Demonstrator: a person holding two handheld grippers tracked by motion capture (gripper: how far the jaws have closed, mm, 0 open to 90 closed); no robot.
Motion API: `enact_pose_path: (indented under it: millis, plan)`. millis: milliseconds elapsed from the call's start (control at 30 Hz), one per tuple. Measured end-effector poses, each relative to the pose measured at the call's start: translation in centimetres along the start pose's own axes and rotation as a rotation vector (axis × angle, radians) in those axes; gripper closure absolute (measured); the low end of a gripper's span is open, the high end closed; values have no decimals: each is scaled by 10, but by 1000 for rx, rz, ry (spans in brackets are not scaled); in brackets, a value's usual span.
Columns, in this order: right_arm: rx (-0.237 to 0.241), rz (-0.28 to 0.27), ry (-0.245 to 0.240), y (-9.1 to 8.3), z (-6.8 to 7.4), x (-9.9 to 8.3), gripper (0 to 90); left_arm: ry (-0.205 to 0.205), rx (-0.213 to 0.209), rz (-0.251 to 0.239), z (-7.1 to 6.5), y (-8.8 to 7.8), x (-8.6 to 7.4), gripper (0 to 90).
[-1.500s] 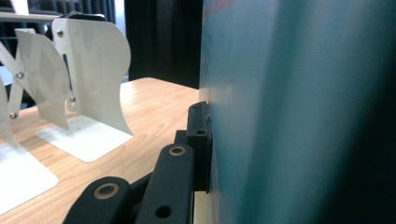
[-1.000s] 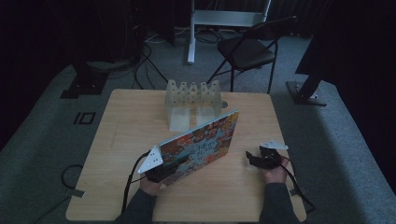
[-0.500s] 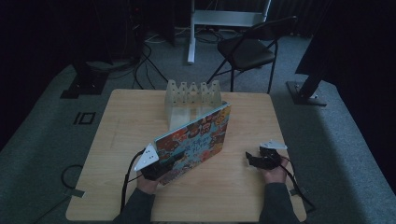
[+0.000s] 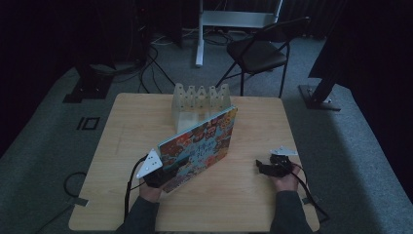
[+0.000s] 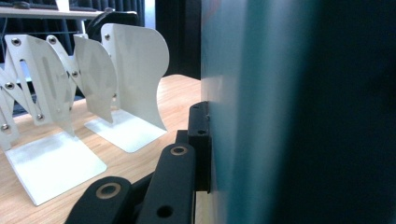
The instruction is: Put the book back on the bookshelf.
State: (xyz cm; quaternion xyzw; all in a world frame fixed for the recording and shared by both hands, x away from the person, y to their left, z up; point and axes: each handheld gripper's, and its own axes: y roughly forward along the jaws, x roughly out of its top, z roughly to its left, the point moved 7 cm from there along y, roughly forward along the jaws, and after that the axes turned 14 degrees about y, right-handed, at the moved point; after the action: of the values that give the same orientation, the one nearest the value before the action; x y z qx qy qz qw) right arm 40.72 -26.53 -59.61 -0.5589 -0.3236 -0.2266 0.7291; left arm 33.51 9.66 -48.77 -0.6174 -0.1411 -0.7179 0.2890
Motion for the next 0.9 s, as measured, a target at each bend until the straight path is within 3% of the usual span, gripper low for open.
enact_pose_path:
  millis: [567, 900]
  plan:
    - [-2, 9, 10, 1, -2, 0, 196, 21, 28, 15, 1, -5, 2, 813]
    - [2, 16, 23, 2, -3, 1, 180, 13, 36, 16, 6, -9, 2, 813]
